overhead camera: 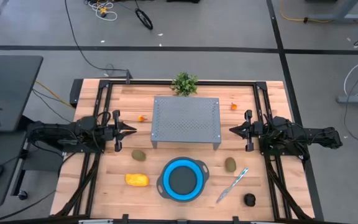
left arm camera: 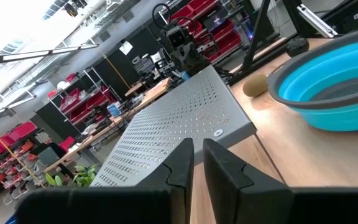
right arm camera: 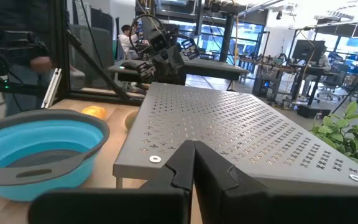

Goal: Pick & Place Fruit

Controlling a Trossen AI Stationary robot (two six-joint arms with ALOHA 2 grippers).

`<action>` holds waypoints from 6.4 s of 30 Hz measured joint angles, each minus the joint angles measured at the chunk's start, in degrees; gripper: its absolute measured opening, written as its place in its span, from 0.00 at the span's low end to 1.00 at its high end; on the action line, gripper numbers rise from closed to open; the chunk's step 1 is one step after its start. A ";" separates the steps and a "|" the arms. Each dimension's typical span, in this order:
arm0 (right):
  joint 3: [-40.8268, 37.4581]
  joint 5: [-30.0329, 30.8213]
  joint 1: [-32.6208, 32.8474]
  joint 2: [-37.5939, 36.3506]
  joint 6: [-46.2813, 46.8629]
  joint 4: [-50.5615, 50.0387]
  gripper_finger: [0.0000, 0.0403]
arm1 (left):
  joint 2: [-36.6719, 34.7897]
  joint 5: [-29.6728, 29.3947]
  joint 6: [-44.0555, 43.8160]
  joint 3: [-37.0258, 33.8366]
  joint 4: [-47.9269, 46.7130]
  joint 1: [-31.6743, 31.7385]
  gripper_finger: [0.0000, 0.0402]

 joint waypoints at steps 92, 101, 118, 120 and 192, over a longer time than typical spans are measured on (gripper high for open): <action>-0.01 0.34 -0.01 0.00 0.00 0.02 0.04 | 0.01 6.14 -23.36 0.00 0.53 -0.01 0.11; -0.01 2.04 -0.04 0.00 -1.50 1.66 0.04 | -0.01 4.64 -31.87 0.01 4.01 -0.01 0.11; 0.00 5.58 -0.04 0.00 8.91 4.84 0.04 | -0.01 -7.14 -46.57 0.01 4.25 0.01 0.11; 0.00 5.02 -0.05 0.00 9.76 4.85 0.04 | -0.01 -7.12 -46.87 -0.01 4.59 0.01 0.11; 32.78 6.61 -0.05 19.69 16.04 -9.47 0.04 | 21.50 -5.41 -52.10 32.95 -7.30 -0.03 0.11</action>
